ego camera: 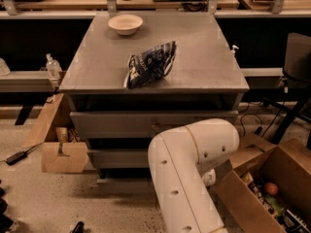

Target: Open bottom drawer

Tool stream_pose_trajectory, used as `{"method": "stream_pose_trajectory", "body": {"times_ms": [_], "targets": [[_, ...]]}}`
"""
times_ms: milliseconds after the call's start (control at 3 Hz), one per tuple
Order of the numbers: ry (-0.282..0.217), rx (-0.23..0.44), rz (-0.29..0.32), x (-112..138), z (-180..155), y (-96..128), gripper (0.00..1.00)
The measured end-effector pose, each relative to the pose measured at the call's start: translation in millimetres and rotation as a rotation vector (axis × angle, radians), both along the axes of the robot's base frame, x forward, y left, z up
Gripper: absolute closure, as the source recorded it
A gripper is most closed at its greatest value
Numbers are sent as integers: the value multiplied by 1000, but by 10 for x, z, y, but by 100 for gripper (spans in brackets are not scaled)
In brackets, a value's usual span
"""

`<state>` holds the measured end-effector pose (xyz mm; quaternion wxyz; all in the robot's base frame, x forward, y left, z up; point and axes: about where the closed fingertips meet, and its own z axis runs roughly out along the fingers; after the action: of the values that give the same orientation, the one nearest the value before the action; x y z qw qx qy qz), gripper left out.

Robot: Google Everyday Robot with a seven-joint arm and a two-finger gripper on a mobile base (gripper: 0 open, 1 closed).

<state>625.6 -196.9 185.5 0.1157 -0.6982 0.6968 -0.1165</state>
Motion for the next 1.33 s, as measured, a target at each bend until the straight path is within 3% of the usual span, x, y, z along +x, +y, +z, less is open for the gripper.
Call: {"method": "stream_pose_trajectory", "body": {"times_ms": [333, 667, 1333], "targets": [[52, 49, -3, -73, -212, 111, 34], [91, 95, -26, -231, -376, 159, 58], [94, 97, -28, -243, -343, 160, 100]]}}
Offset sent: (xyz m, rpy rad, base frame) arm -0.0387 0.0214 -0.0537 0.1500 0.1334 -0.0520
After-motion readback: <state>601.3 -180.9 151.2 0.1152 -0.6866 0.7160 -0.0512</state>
